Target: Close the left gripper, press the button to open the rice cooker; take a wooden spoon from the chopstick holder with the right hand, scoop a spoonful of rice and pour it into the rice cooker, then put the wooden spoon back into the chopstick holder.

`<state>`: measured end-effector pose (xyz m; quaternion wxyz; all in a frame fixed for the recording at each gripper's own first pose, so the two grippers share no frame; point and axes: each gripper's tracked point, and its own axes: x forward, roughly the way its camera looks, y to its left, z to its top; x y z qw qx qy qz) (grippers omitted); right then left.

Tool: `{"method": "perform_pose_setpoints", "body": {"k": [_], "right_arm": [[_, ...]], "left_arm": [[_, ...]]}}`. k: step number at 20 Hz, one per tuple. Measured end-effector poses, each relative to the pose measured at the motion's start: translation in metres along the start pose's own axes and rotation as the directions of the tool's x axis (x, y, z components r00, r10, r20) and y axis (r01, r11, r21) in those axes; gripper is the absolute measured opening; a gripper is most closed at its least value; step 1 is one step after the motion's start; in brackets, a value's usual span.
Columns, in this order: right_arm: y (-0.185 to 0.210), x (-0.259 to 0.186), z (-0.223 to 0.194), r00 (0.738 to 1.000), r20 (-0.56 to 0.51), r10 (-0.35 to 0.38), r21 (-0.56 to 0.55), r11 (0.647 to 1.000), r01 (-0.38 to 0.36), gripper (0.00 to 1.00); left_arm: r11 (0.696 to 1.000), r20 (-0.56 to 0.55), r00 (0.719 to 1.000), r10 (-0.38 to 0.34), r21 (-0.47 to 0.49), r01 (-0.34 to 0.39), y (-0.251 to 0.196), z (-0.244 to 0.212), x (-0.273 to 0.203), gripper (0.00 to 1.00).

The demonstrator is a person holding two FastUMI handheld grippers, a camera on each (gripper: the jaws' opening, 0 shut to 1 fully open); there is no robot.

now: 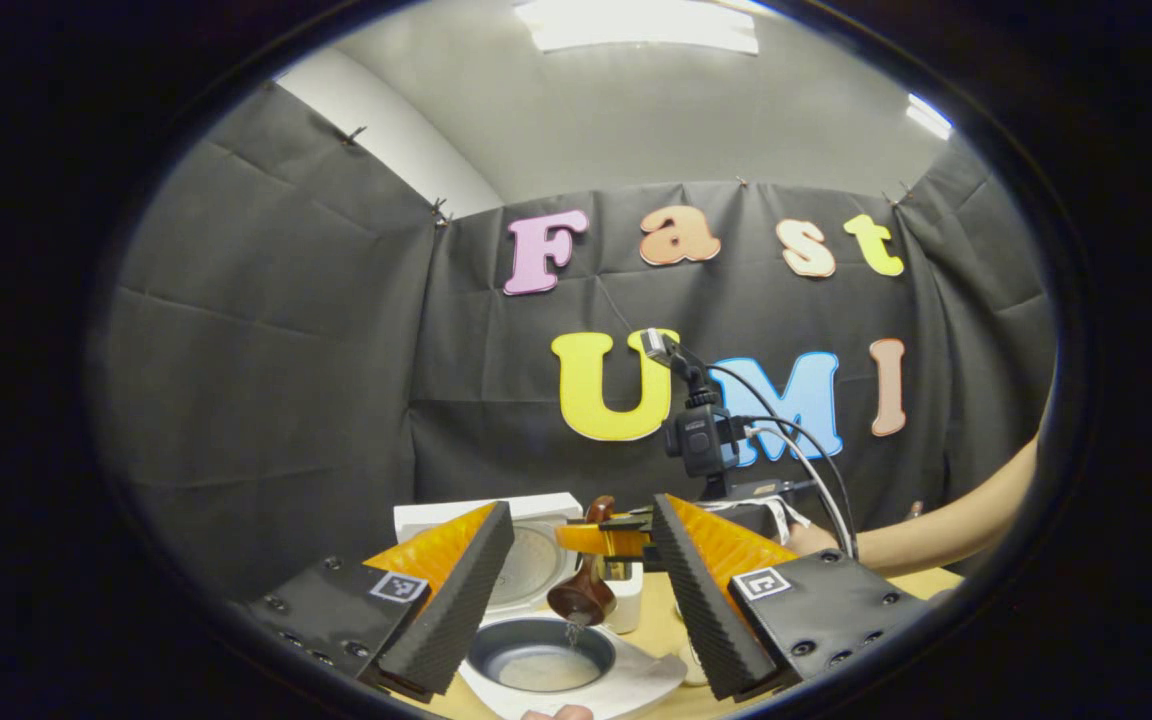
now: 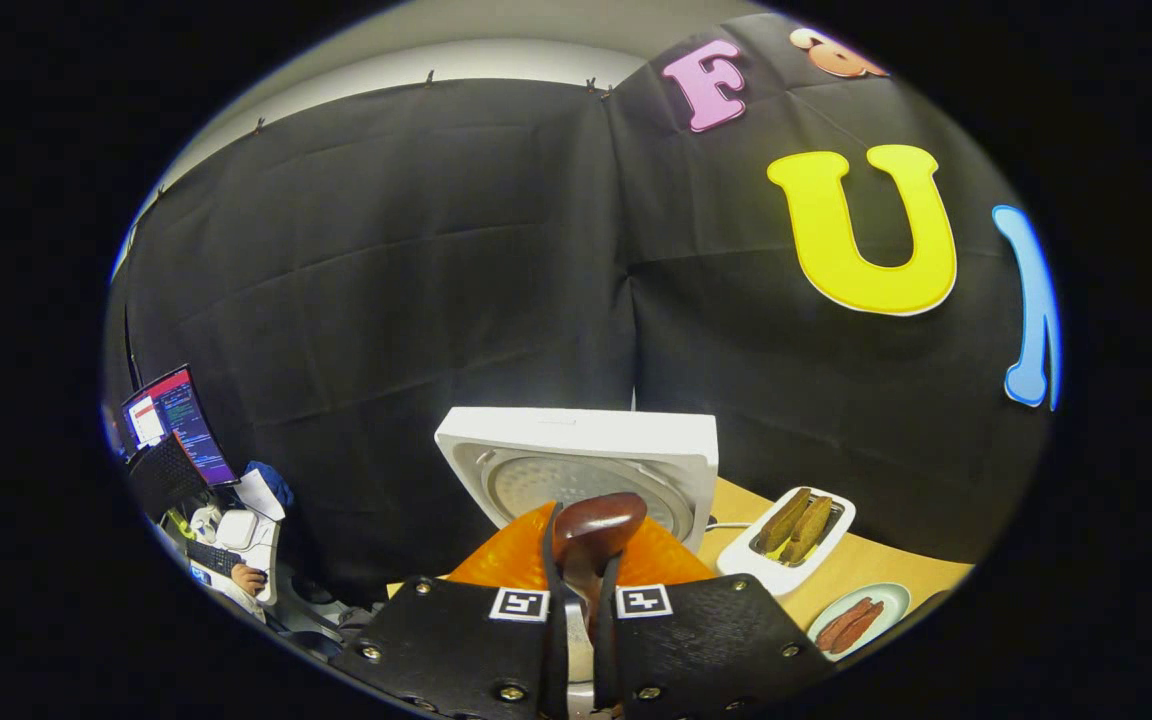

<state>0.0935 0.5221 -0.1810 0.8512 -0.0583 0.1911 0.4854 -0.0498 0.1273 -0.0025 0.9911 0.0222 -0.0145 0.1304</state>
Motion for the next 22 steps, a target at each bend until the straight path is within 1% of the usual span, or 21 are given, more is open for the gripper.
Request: {"method": "perform_pose_setpoints", "body": {"k": [4,6,9,10,11,12,13,14,15,17,18,20,22], "right_arm": [[0.004,-0.001,0.005,1.000,0.001,-0.001,-0.038,0.999,0.001,0.10],[0.008,-0.001,0.007,1.000,0.000,-0.001,-0.071,0.997,0.001,0.10],[0.014,-0.001,0.010,1.000,0.001,0.000,-0.131,0.991,0.000,0.10],[0.014,-0.002,0.011,1.000,0.001,0.000,-0.149,0.989,0.000,0.10],[0.015,-0.003,0.012,1.000,0.002,-0.002,-0.162,0.987,0.002,0.10],[0.016,-0.003,0.013,1.000,0.001,-0.004,-0.167,0.986,0.004,0.10],[0.016,-0.003,0.014,1.000,0.000,-0.008,-0.169,0.986,0.008,0.10],[0.017,-0.002,0.015,1.000,-0.002,-0.007,-0.172,0.985,0.007,0.10],[0.017,-0.001,0.015,1.000,-0.003,-0.004,-0.175,0.985,0.003,0.10],[0.018,-0.001,0.017,1.000,0.000,-0.002,-0.184,0.983,0.002,0.10],[0.016,-0.002,0.018,1.000,0.001,-0.006,-0.183,0.983,0.006,0.10],[0.015,-0.003,0.018,1.000,0.001,-0.008,-0.160,0.987,0.008,0.10],[0.010,-0.004,0.020,1.000,0.006,-0.007,-0.120,0.993,0.007,0.10]], "left_arm": [[1.000,0.002,1.000,-0.003,-0.004,0.003,-0.001,0.000,0.001,0.98],[1.000,0.002,1.000,-0.004,-0.001,0.004,0.000,0.000,0.000,0.92],[1.000,0.010,1.000,-0.003,0.002,0.003,0.000,0.001,0.001,0.92],[1.000,0.012,1.000,-0.003,0.002,0.003,0.001,0.002,0.001,0.98],[1.000,0.012,1.000,-0.002,0.001,0.002,0.001,0.001,0.001,0.95],[1.000,0.011,1.000,0.000,0.001,0.000,0.001,0.001,0.001,0.95],[1.000,0.011,1.000,0.003,0.000,-0.003,0.001,0.002,0.000,0.92],[1.000,0.013,1.000,0.004,-0.004,-0.004,0.002,0.002,0.001,0.95],[1.000,0.013,1.000,0.006,-0.010,-0.006,0.001,0.002,0.001,0.92],[1.000,0.014,1.000,0.014,-0.016,-0.013,0.002,0.002,0.001,0.92],[1.000,0.017,1.000,0.017,-0.019,-0.016,0.002,0.003,0.001,0.97],[1.000,0.027,0.999,0.018,-0.025,-0.017,0.001,0.005,0.001,0.97],[1.000,0.032,0.999,0.021,-0.020,-0.020,0.002,0.006,0.004,0.95]]}}
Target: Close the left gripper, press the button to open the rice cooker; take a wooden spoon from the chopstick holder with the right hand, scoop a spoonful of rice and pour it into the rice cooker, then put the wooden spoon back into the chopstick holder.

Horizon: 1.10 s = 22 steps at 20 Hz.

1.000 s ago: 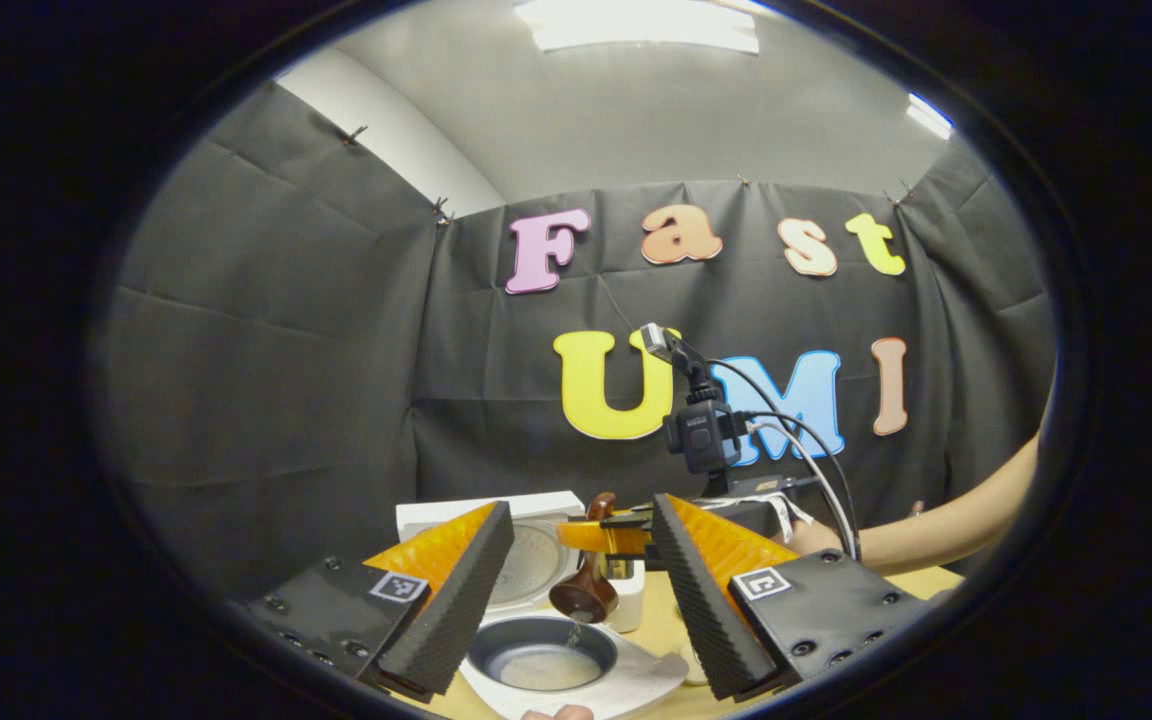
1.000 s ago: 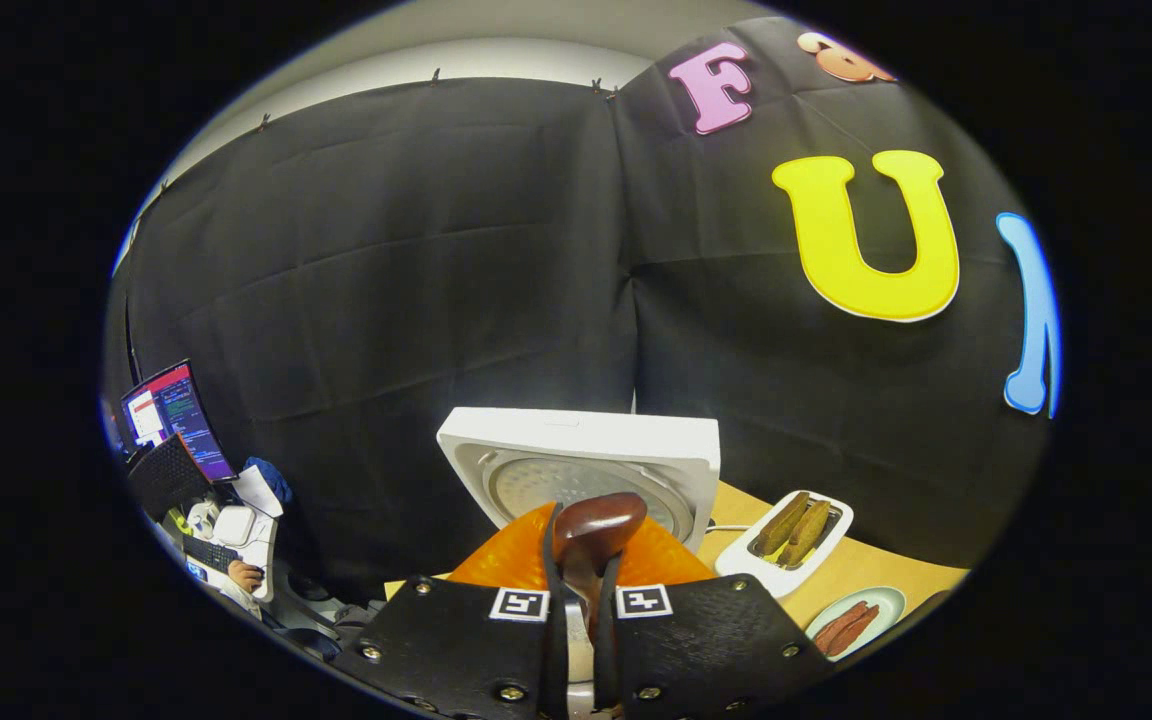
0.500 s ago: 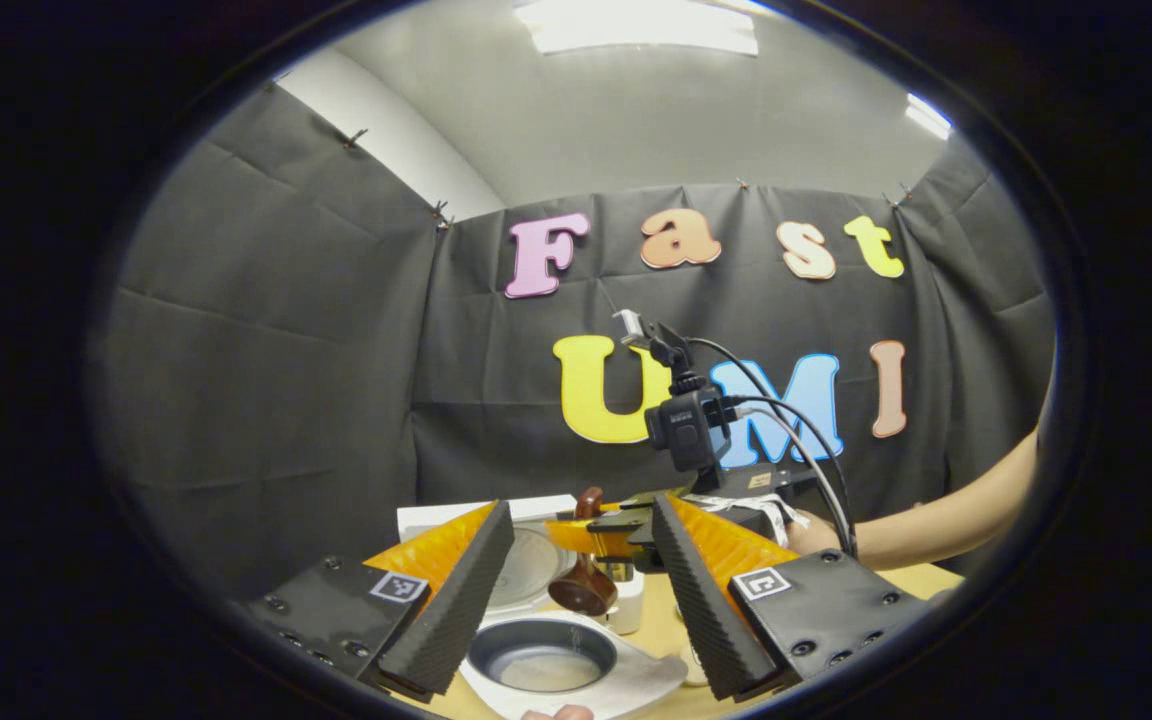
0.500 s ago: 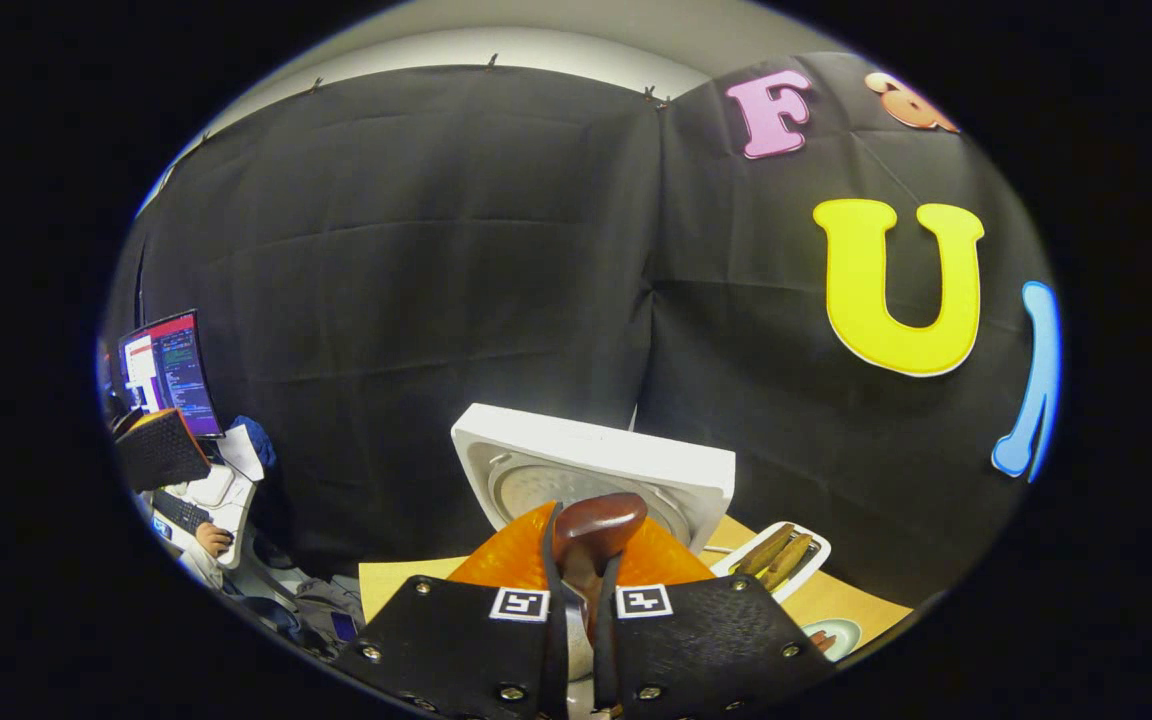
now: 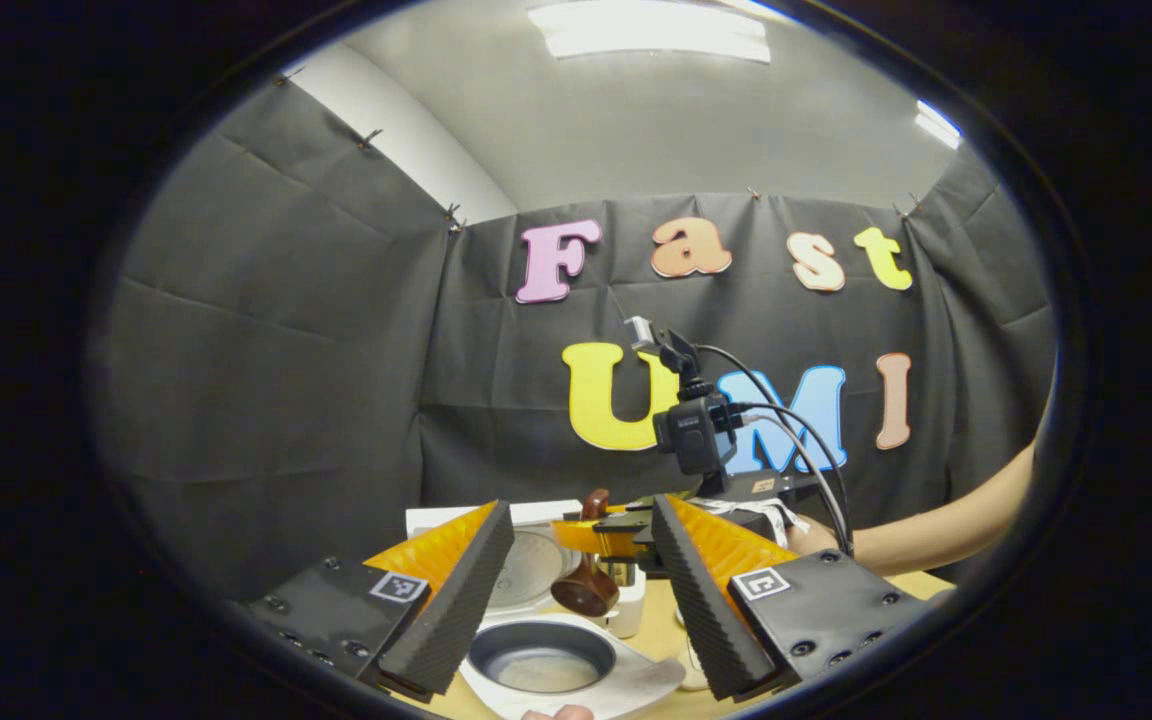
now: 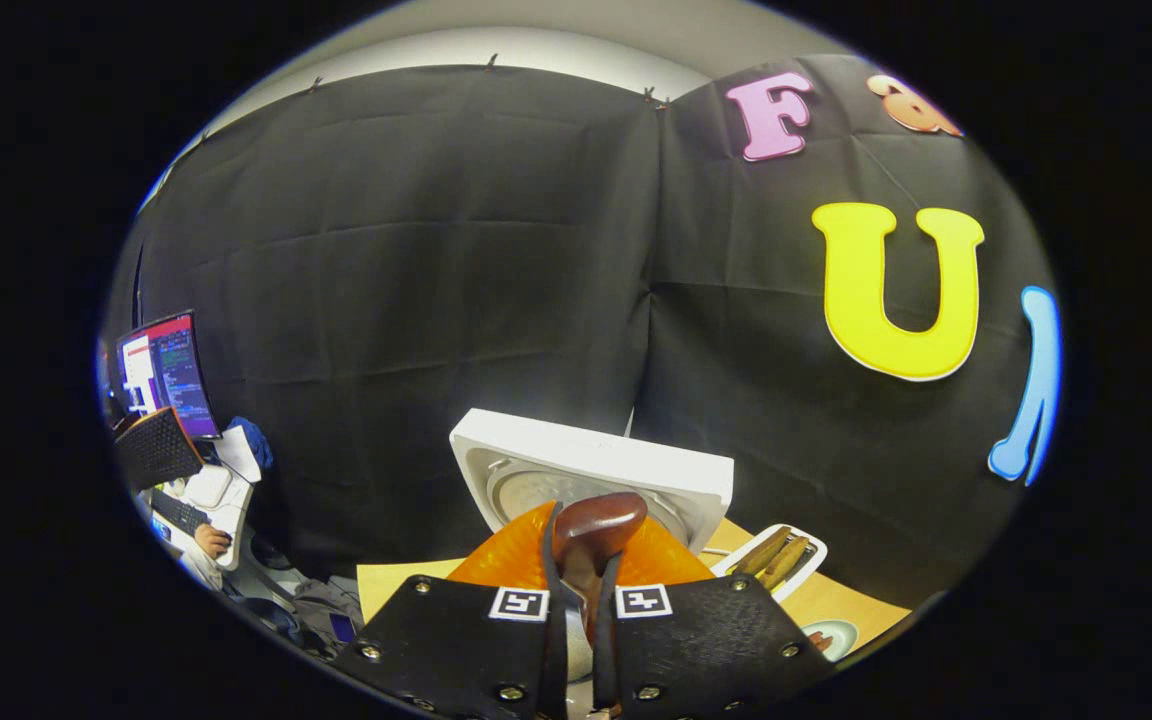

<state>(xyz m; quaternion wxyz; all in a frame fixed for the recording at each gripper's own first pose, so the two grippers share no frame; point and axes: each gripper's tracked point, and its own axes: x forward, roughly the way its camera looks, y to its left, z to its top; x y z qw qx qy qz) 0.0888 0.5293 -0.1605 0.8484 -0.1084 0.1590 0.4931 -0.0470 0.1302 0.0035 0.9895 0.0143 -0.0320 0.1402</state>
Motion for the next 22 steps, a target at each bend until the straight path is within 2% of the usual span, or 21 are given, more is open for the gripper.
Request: {"method": "perform_pose_setpoints", "body": {"k": [1,2,8,9,11,13,14,15,16,22], "right_arm": [[-0.003,-0.002,0.001,1.000,0.003,-0.004,0.012,1.000,0.004,0.10],[-0.007,-0.006,0.003,1.000,0.007,-0.011,0.025,1.000,0.011,0.10],[-0.033,-0.039,0.014,0.995,0.046,-0.090,0.088,0.992,0.086,0.10],[-0.036,-0.048,0.016,0.993,0.055,-0.104,0.106,0.990,0.098,0.10],[-0.044,-0.064,0.021,0.990,0.074,-0.123,0.133,0.985,0.113,0.10],[-0.054,-0.081,0.027,0.983,0.095,-0.157,0.164,0.977,0.140,0.10],[-0.060,-0.090,0.029,0.979,0.107,-0.171,0.184,0.971,0.150,0.10],[-0.064,-0.095,0.029,0.977,0.113,-0.181,0.205,0.966,0.155,0.10],[-0.069,-0.102,0.029,0.975,0.116,-0.191,0.228,0.960,0.161,0.10],[-0.099,-0.150,0.026,0.947,0.133,-0.291,0.295,0.924,0.243,0.10]], "left_arm": [[1.000,-0.001,1.000,0.001,0.003,-0.001,0.001,0.000,-0.001,0.92],[1.000,-0.003,1.000,-0.001,0.002,0.001,0.000,0.000,-0.001,0.95],[1.000,-0.001,1.000,-0.023,-0.017,0.023,-0.007,0.002,-0.002,0.95],[0.999,-0.002,1.000,-0.027,-0.020,0.027,-0.008,0.002,-0.001,0.92],[0.999,-0.010,0.999,-0.034,-0.017,0.034,-0.009,0.001,-0.002,0.95],[0.999,-0.016,0.999,-0.044,-0.016,0.043,-0.011,0.000,-0.003,0.92],[0.999,-0.016,0.999,-0.050,-0.019,0.050,-0.012,0.001,-0.002,0.97],[0.998,-0.017,0.998,-0.058,-0.026,0.057,-0.014,0.001,-0.002,0.95],[0.997,-0.016,0.998,-0.067,-0.030,0.066,-0.017,0.001,-0.003,0.98],[0.994,-0.024,0.993,-0.113,-0.017,0.112,-0.026,0.000,-0.005,0.92]]}}
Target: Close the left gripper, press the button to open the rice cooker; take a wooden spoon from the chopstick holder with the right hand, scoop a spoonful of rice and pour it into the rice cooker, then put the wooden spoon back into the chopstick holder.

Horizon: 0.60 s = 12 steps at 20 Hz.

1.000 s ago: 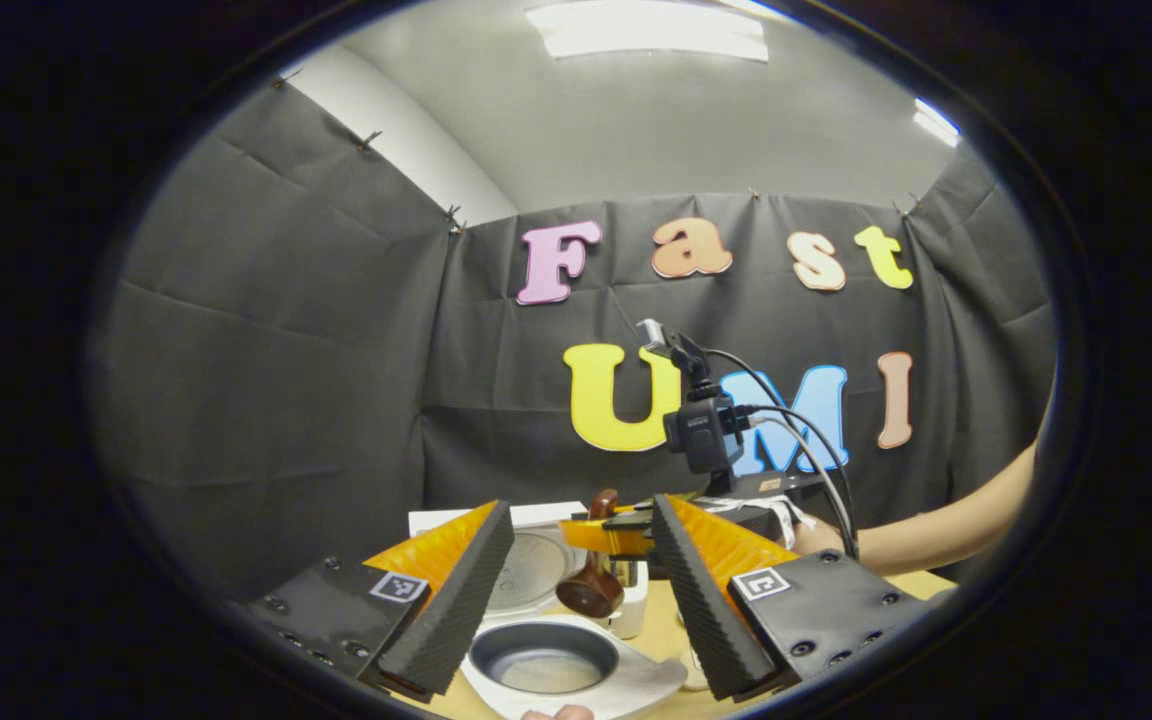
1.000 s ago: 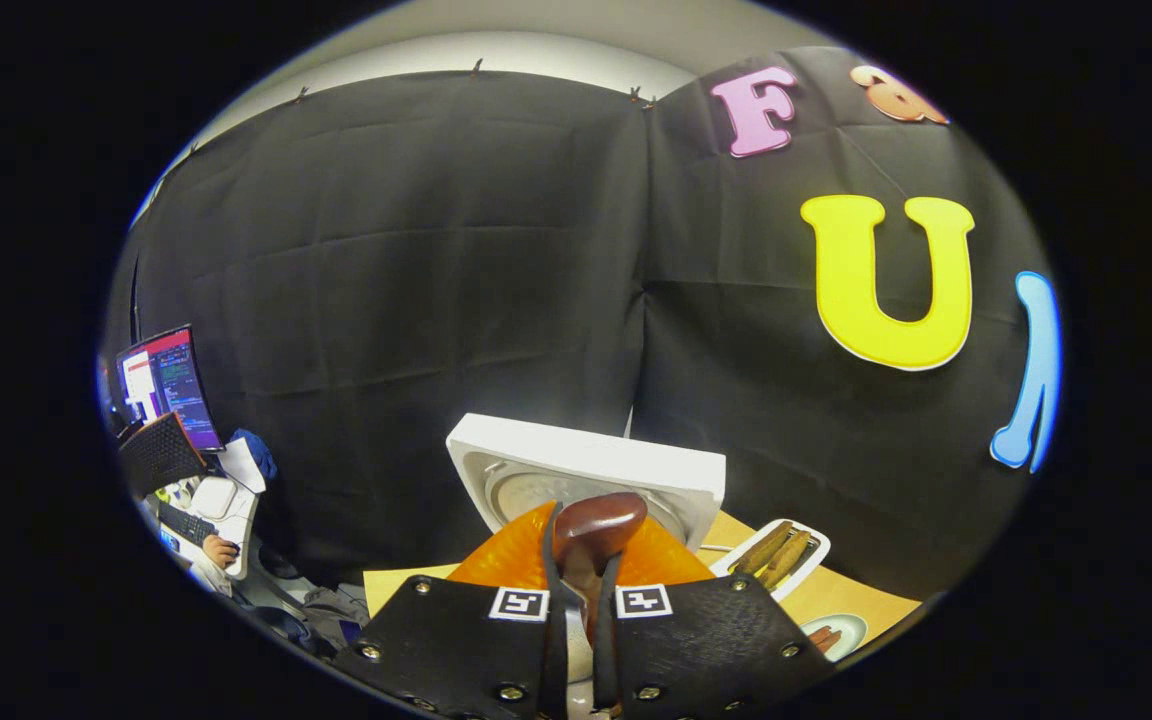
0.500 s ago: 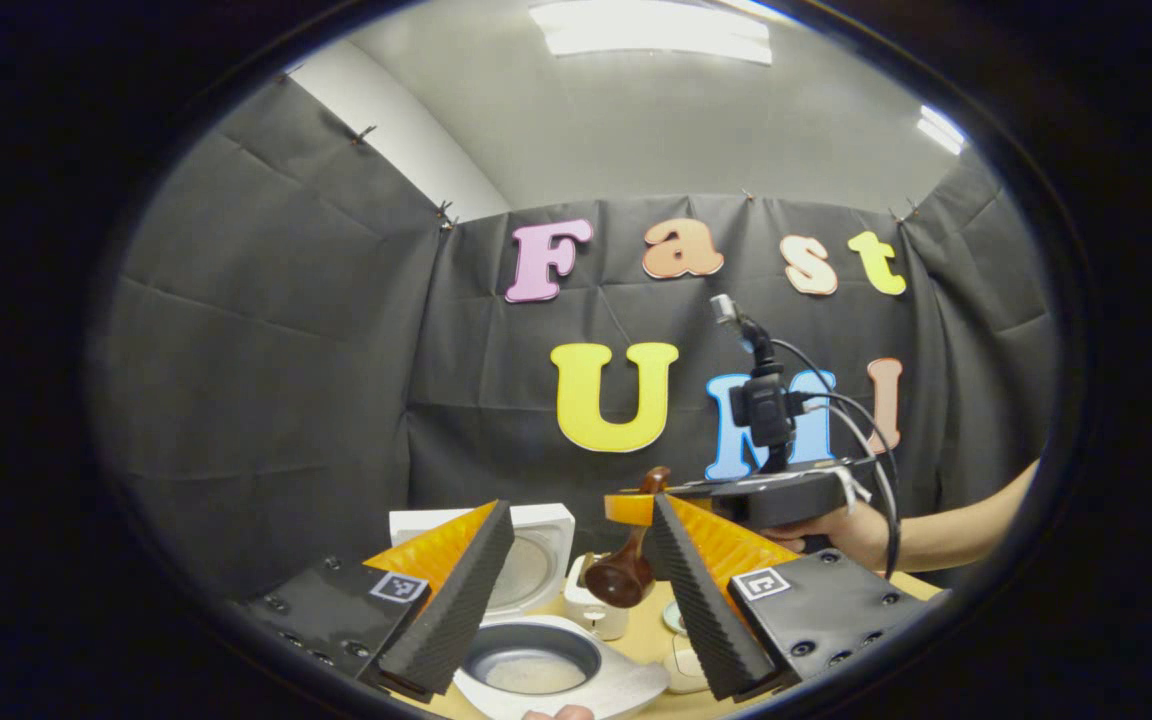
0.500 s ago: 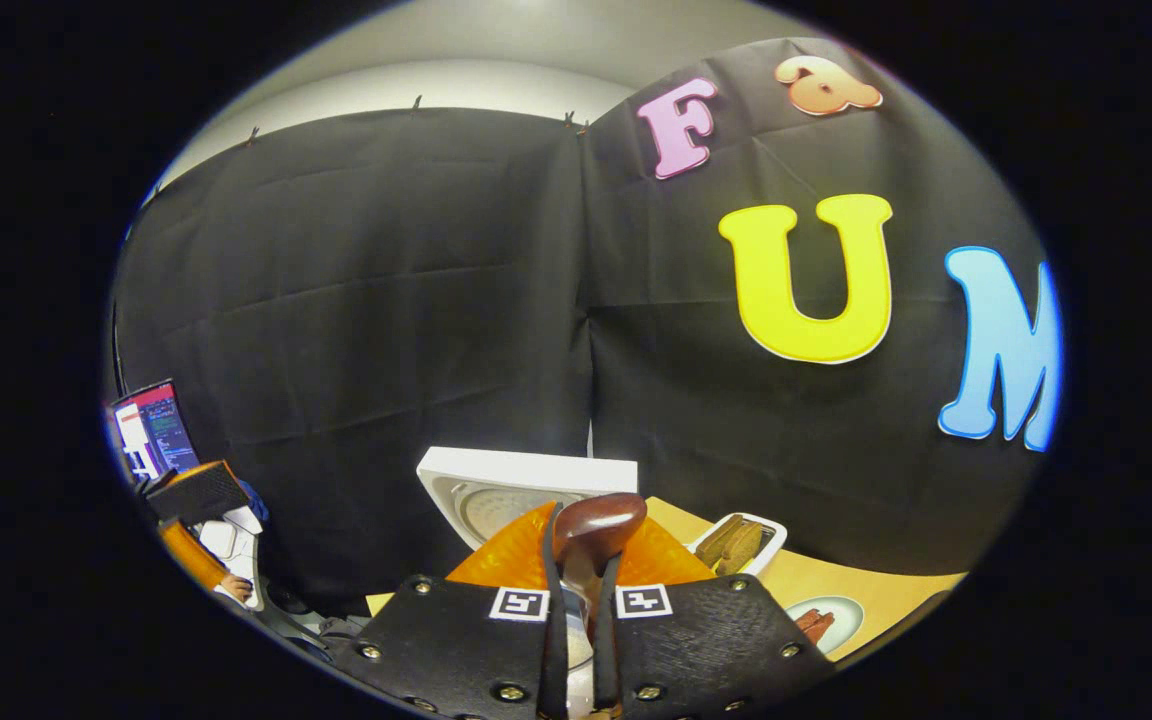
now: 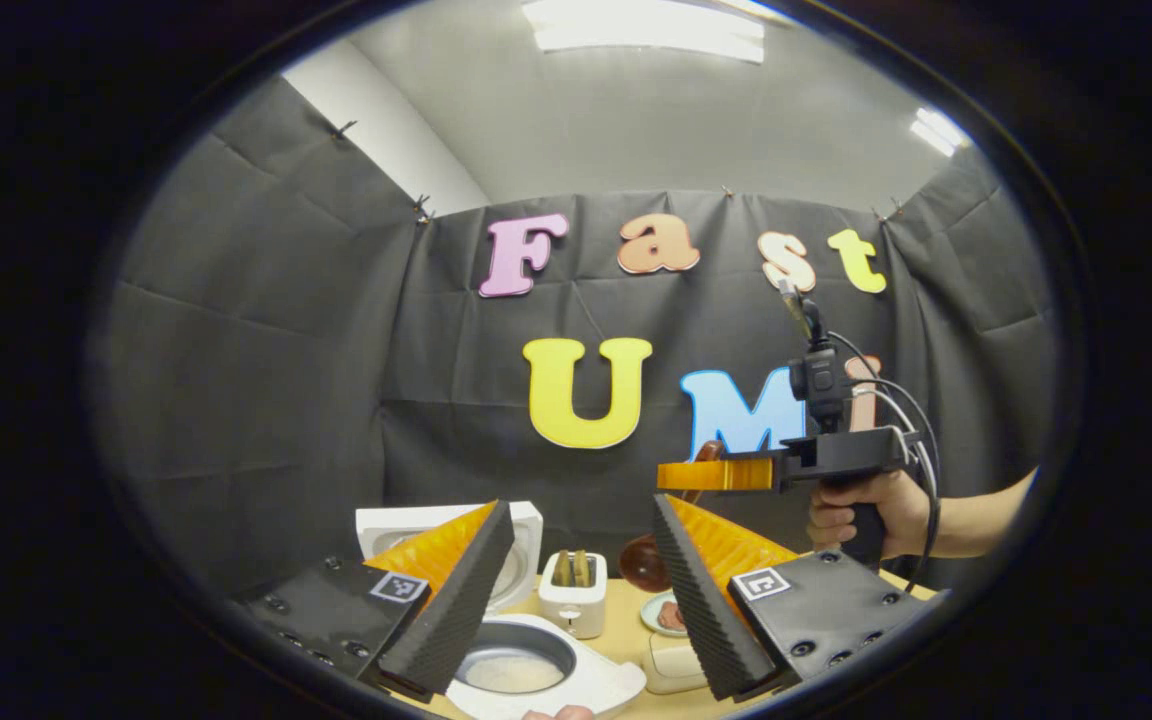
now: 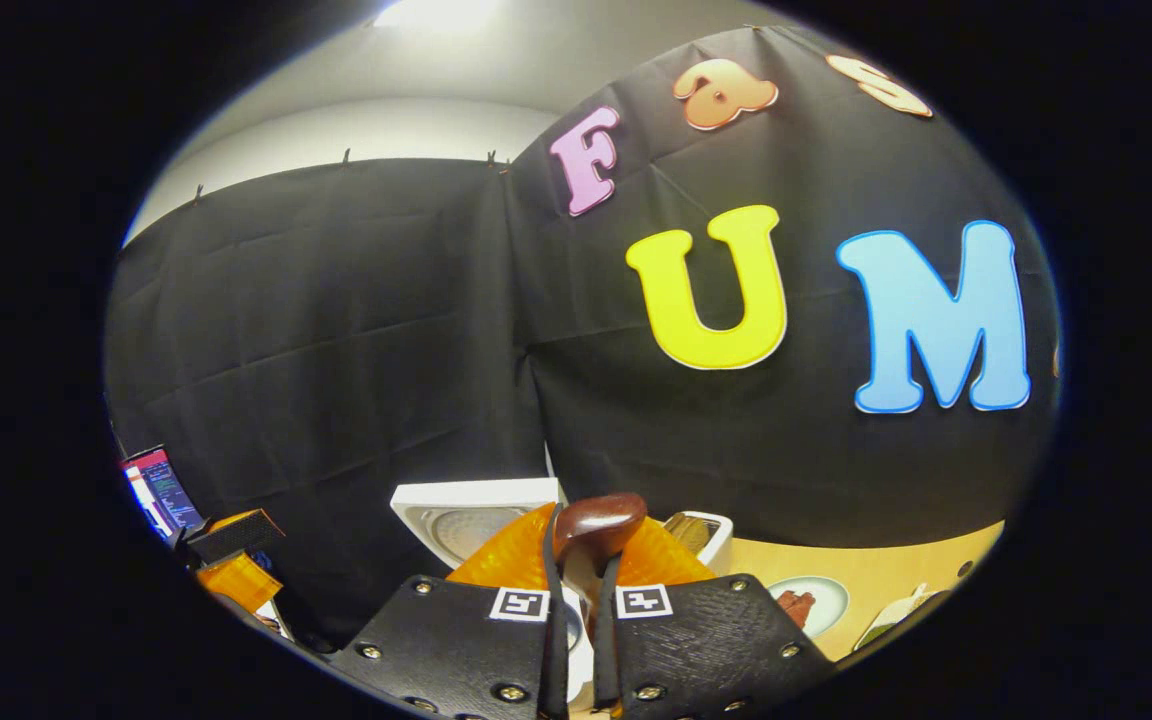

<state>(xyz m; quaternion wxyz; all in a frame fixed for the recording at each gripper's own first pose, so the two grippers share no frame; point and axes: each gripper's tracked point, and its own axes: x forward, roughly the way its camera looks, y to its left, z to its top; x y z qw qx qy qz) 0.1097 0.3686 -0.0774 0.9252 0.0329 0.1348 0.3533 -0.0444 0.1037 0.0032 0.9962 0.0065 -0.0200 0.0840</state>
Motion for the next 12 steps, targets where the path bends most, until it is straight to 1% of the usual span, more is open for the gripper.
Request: {"method": "perform_pose_setpoints", "body": {"k": [1,2,4,7,8,9,12], "right_arm": [[-0.009,-0.006,0.000,1.000,0.006,-0.020,0.008,1.000,0.020,0.10],[-0.016,-0.012,0.002,0.999,0.005,-0.041,0.017,0.999,0.041,0.10],[-0.032,-0.023,0.001,0.997,0.006,-0.072,0.034,0.997,0.072,0.10],[-0.055,-0.045,0.004,0.991,0.025,-0.133,0.043,0.990,0.132,0.10],[-0.063,-0.053,0.005,0.987,0.032,-0.155,0.041,0.987,0.154,0.10],[-0.073,-0.061,0.003,0.983,0.038,-0.177,0.042,0.984,0.176,0.10],[-0.099,-0.084,0.003,0.970,0.048,-0.239,0.060,0.970,0.236,0.10]], "left_arm": [[1.000,0.002,1.000,-0.011,-0.001,0.011,-0.002,0.000,0.001,0.92],[1.000,0.005,1.000,-0.019,-0.002,0.019,-0.004,0.001,0.001,0.98],[0.999,0.009,0.999,-0.037,-0.012,0.037,-0.008,0.000,0.003,0.98],[0.998,0.005,0.998,-0.058,-0.019,0.058,-0.015,0.000,0.004,0.92],[0.998,0.006,0.998,-0.063,-0.017,0.063,-0.016,0.000,0.004,0.92],[0.998,0.005,0.998,-0.067,-0.013,0.067,-0.016,0.000,0.004,0.97],[0.996,0.003,0.996,-0.090,-0.004,0.090,-0.020,0.000,0.003,0.97]]}}
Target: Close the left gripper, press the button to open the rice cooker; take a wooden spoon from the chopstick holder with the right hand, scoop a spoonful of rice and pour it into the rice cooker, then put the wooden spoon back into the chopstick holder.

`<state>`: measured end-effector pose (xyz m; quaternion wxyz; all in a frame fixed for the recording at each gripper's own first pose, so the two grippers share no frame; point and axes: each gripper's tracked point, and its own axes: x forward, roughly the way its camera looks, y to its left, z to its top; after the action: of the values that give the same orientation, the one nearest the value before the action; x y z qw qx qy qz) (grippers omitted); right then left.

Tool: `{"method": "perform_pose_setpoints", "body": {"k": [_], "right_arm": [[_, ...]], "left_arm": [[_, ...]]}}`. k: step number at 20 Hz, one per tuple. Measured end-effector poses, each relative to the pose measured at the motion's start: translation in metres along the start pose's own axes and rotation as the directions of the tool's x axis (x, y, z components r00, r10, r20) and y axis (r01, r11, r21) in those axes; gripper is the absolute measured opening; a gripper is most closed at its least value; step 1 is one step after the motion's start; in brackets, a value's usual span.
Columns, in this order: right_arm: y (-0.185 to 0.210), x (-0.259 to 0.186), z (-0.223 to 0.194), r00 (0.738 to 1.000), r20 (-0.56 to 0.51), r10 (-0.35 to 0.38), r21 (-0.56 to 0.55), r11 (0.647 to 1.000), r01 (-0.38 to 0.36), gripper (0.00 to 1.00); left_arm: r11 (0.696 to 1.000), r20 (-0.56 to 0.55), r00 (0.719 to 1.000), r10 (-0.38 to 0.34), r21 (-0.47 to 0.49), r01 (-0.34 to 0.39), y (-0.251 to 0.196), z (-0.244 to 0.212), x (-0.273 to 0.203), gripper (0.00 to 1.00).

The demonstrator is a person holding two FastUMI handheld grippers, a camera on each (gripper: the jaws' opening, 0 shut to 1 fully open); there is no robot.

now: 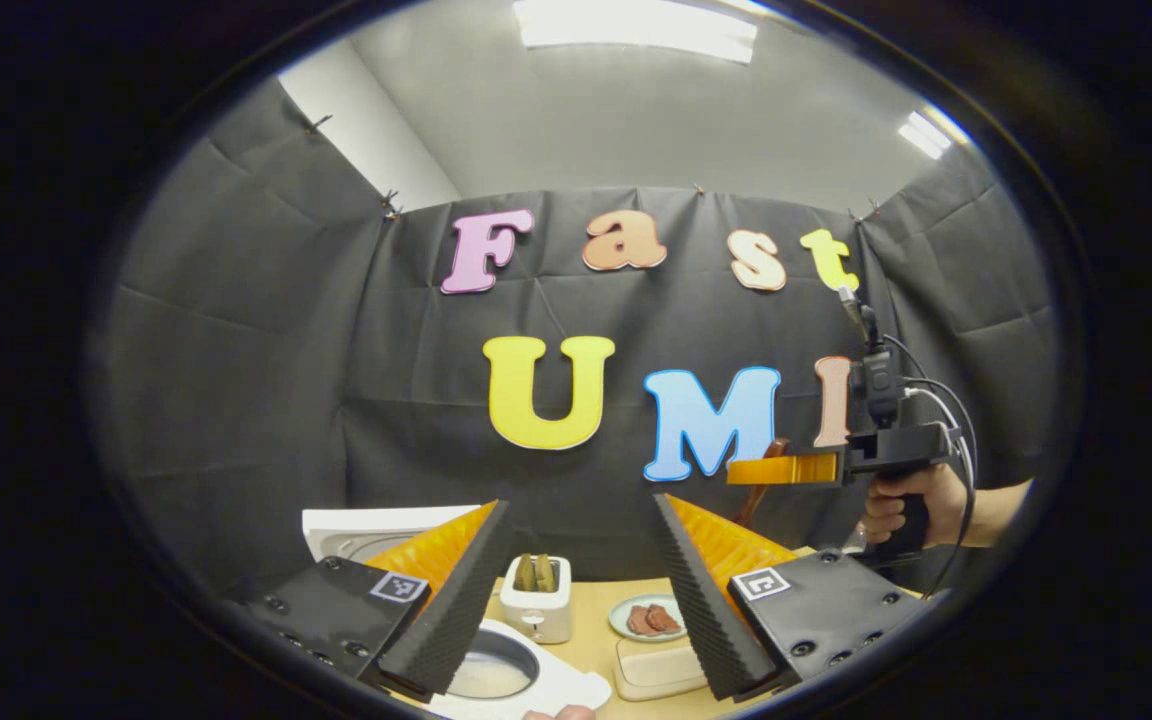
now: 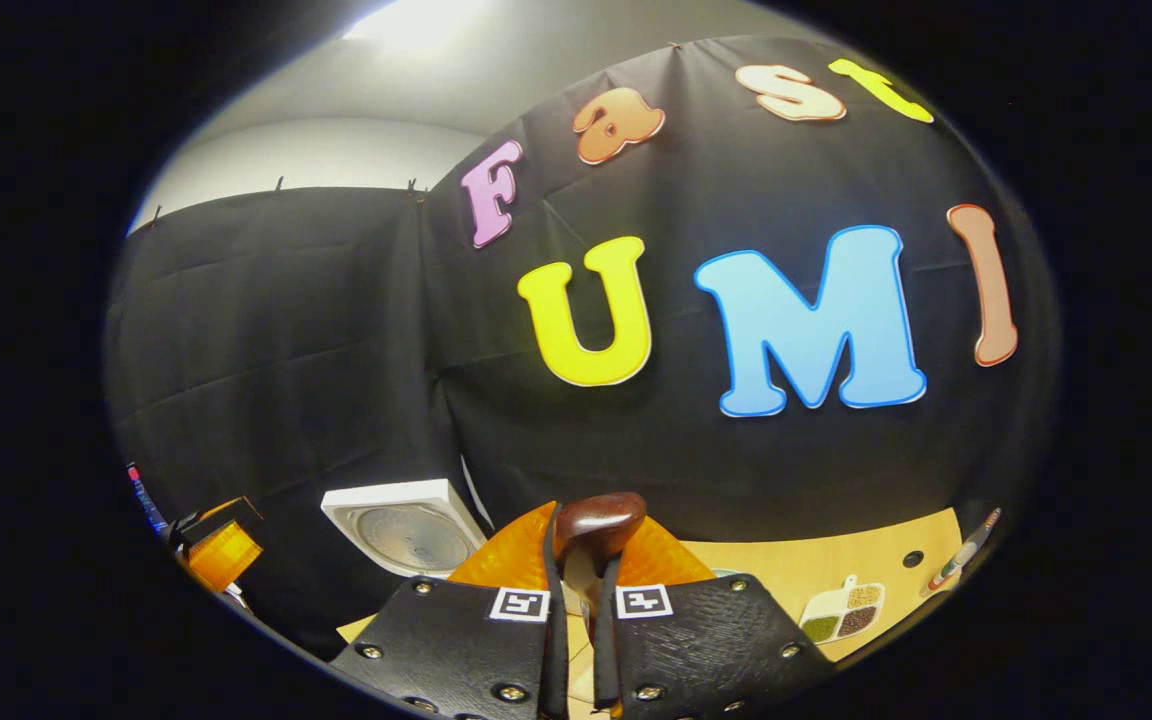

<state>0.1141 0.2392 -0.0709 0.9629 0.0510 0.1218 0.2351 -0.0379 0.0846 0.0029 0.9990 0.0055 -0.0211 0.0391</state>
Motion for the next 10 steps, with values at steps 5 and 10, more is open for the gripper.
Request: {"method": "perform_pose_setpoints", "body": {"k": [5,10], "right_arm": [[-0.053,-0.028,-0.006,0.993,0.000,-0.117,0.031,0.993,0.117,0.10],[-0.107,-0.056,-0.025,0.969,-0.017,-0.245,0.074,0.967,0.245,0.10]], "left_arm": [[1.000,-0.027,0.999,-0.027,-0.010,0.026,-0.007,-0.005,-0.002,0.95],[0.999,-0.031,0.999,-0.025,-0.031,0.024,-0.010,-0.005,-0.003,0.97]]}}
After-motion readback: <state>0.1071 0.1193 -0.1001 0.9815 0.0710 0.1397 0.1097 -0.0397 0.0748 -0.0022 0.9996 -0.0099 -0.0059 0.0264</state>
